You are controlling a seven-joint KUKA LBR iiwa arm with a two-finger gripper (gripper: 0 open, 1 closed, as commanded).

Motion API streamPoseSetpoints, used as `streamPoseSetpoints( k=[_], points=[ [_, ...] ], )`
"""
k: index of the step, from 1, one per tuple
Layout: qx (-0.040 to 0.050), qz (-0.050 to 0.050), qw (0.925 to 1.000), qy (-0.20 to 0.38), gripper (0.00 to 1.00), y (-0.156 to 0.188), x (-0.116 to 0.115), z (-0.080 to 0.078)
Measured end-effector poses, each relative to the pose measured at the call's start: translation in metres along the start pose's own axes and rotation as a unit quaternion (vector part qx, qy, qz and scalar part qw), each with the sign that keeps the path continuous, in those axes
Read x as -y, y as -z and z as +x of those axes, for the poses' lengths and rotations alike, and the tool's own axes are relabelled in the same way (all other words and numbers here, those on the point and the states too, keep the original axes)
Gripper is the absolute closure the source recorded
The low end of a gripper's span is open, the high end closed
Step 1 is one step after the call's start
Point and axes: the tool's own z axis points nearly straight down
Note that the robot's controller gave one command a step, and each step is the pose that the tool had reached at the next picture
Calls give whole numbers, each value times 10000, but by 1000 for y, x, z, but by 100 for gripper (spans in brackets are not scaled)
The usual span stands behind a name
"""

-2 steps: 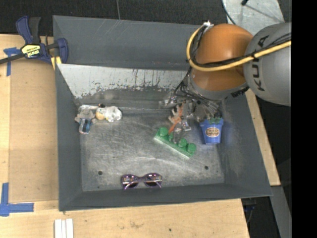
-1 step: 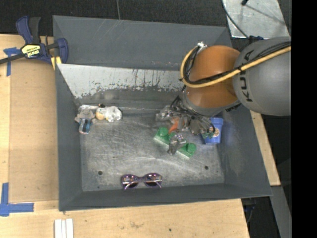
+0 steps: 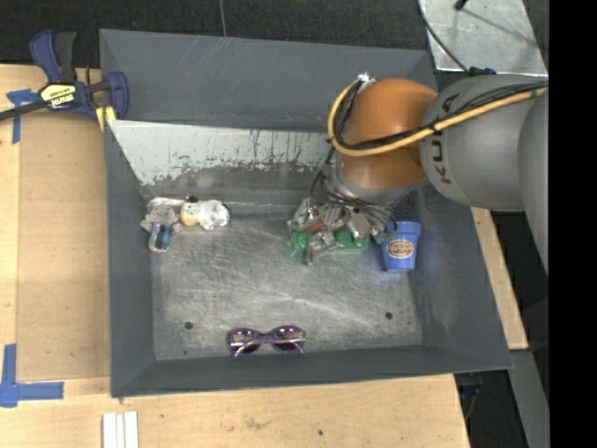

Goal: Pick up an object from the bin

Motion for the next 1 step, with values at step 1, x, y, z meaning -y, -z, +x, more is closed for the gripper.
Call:
streamPoseSetpoints(
  k=[1],
  points=[
    [0, -1, 10000, -3, 100, 0, 0, 0]
  ],
)
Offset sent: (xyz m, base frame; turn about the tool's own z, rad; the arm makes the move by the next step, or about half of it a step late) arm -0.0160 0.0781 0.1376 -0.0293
